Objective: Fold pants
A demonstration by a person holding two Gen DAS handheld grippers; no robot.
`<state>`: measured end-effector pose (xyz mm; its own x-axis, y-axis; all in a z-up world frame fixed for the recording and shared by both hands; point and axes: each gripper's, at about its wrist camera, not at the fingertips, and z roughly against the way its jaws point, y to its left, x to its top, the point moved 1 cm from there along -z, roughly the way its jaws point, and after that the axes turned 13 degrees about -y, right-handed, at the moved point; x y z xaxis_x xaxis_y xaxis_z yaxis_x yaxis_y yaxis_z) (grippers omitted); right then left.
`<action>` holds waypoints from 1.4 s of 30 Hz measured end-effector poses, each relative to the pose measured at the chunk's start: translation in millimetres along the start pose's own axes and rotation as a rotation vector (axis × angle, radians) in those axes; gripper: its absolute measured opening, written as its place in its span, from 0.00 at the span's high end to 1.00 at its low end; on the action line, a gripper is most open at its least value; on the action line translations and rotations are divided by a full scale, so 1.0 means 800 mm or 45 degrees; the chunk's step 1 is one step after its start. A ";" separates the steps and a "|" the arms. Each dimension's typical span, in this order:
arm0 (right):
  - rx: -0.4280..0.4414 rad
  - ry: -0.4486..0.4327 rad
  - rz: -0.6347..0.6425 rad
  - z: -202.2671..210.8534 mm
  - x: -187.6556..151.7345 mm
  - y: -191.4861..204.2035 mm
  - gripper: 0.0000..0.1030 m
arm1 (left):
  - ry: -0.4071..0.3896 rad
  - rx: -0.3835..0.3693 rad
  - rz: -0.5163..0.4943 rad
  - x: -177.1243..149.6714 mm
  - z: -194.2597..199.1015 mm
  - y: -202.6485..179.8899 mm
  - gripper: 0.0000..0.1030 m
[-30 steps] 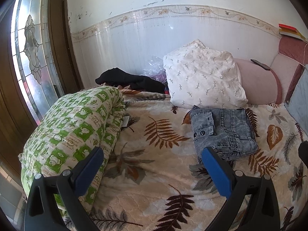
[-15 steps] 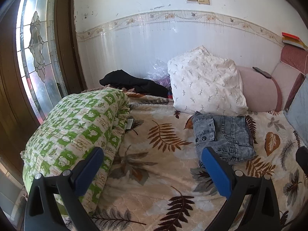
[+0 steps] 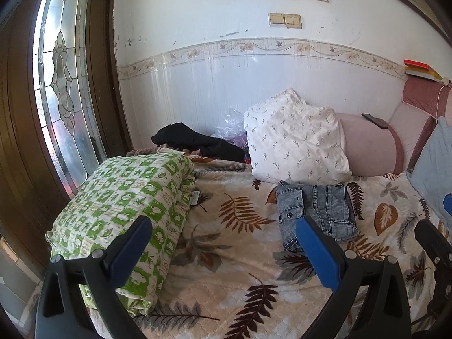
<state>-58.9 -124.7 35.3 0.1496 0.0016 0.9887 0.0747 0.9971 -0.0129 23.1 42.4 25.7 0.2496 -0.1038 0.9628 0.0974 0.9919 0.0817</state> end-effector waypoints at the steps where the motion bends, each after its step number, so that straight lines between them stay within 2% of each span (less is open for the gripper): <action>1: -0.001 -0.006 -0.003 0.002 0.002 0.000 0.14 | -0.006 0.005 0.000 0.002 0.004 0.001 0.00; 18: 0.015 -0.055 -0.034 0.020 0.012 -0.004 0.14 | -0.052 -0.001 -0.020 0.020 0.035 0.000 0.00; 42: 0.027 -0.062 -0.062 0.027 0.014 -0.007 0.14 | -0.065 -0.005 -0.018 0.028 0.044 -0.003 0.00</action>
<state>-79.2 -128.4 49.4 0.0982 -0.0440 0.9942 0.0601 0.9975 0.0382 -5.4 40.0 55.7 0.1991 -0.1135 0.9734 0.1040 0.9901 0.0942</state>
